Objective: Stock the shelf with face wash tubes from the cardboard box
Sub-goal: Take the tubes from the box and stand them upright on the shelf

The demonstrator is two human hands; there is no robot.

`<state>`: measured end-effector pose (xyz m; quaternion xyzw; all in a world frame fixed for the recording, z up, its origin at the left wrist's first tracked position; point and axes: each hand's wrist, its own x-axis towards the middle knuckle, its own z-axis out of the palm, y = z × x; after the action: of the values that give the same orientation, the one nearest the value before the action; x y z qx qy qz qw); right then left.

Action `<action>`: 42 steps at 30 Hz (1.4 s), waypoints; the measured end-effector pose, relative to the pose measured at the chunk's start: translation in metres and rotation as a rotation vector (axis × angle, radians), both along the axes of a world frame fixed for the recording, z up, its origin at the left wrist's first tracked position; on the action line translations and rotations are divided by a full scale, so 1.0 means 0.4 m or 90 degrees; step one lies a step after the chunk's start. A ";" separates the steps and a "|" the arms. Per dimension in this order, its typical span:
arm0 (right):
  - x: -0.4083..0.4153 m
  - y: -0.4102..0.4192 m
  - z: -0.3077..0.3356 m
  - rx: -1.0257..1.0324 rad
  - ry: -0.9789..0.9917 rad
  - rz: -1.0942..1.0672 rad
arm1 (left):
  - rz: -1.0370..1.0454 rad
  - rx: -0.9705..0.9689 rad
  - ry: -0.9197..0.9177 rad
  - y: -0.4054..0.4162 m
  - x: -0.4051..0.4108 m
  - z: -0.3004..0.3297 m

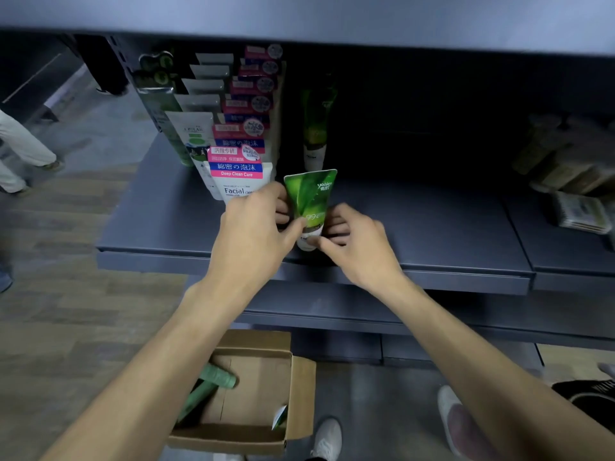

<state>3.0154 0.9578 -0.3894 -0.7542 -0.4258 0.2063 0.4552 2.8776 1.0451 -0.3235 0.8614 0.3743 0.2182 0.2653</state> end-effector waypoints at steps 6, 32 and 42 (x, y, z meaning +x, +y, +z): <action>0.023 0.033 -0.007 0.013 -0.044 -0.050 | -0.016 0.000 0.001 -0.014 0.003 -0.002; 0.157 0.235 -0.026 -0.090 -0.248 -0.104 | -0.022 0.075 0.092 -0.034 -0.006 -0.033; 0.171 0.258 -0.040 -0.113 -0.278 -0.117 | -0.028 0.072 0.092 -0.024 0.004 -0.033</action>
<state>3.0838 1.0611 -0.4052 -0.8537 -0.4239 0.0326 0.3008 2.8793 1.0357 -0.3365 0.8964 0.3607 0.1703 0.1935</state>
